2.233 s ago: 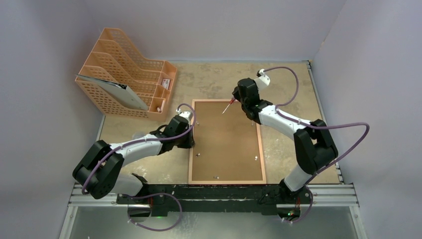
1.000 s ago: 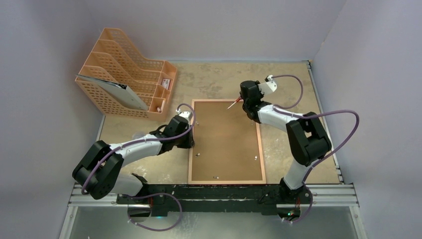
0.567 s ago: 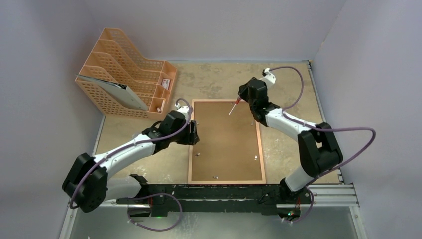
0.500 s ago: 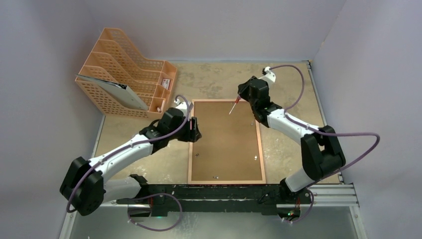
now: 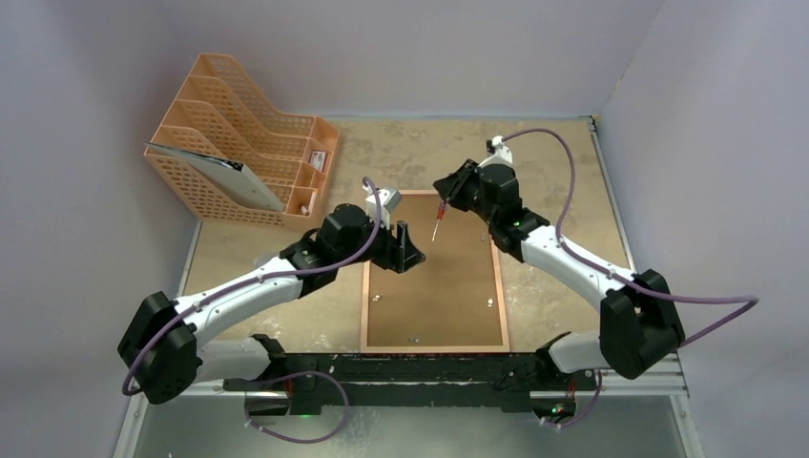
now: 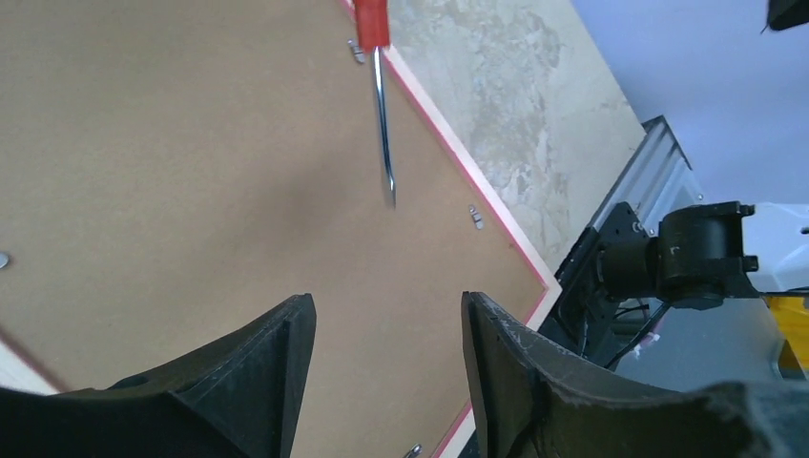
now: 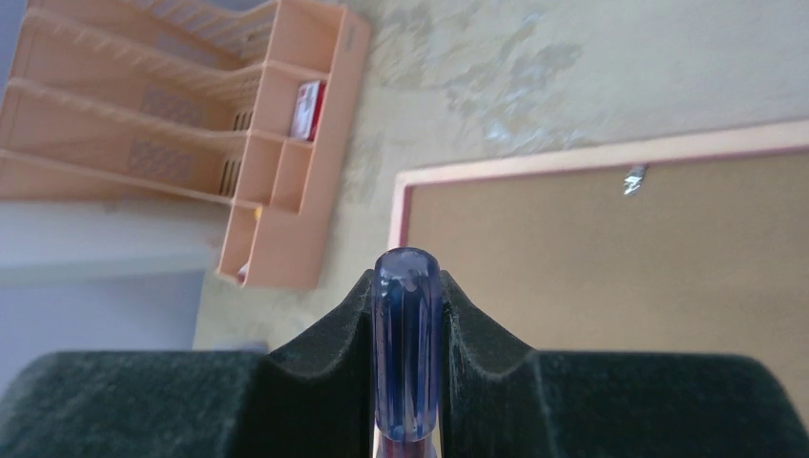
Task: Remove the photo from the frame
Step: Adjust the screwdriver, then release the photo frame item from the photo frame.
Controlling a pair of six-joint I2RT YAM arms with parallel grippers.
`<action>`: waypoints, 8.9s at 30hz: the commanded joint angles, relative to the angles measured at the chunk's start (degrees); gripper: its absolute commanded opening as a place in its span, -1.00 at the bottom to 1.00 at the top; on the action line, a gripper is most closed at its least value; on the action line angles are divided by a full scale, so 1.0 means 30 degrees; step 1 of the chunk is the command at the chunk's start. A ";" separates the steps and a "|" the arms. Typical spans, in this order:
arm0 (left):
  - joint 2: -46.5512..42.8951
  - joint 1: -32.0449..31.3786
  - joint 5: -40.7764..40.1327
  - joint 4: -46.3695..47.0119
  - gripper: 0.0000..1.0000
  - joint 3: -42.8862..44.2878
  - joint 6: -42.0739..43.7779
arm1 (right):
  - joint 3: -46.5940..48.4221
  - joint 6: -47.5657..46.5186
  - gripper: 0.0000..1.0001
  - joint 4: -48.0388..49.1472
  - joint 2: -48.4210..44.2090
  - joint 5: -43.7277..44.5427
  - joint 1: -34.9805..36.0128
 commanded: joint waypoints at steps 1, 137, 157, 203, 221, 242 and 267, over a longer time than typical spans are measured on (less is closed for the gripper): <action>0.0183 -0.0400 0.0587 0.2345 0.20 0.0926 -0.0272 | -0.0415 0.0785 -1.00 0.0195 -0.1031 -0.1385 0.0812; -0.0919 0.3310 0.6000 -0.7677 0.28 0.4099 0.7319 | 0.0162 -1.3610 -1.00 -0.6863 -0.5910 -1.7948 -0.0323; 0.2305 0.4795 -0.2889 -0.6657 0.36 0.0034 0.2175 | 0.1709 -0.6029 -1.00 -0.5161 -0.0550 -0.5506 -0.2667; 0.6601 0.4481 -0.1944 -0.4903 -0.45 -0.0461 0.2201 | 0.3410 -0.4397 -1.00 -0.1757 0.6704 -0.6292 -0.6022; 0.6606 0.3948 -0.2222 -0.5061 -0.79 -0.0344 0.2571 | 0.3668 -0.5083 -1.00 -0.1902 0.6813 -0.7073 -0.5878; 0.6426 0.3742 -0.2157 -0.5013 -0.89 -0.0344 0.2827 | 0.4276 -0.5674 -1.00 -0.1870 0.7472 -0.8416 -0.5472; 0.5910 0.3623 -0.2294 -0.5022 -0.91 -0.0540 0.2722 | 0.5070 -0.6661 -1.00 -0.4179 0.5683 -0.7043 -0.4605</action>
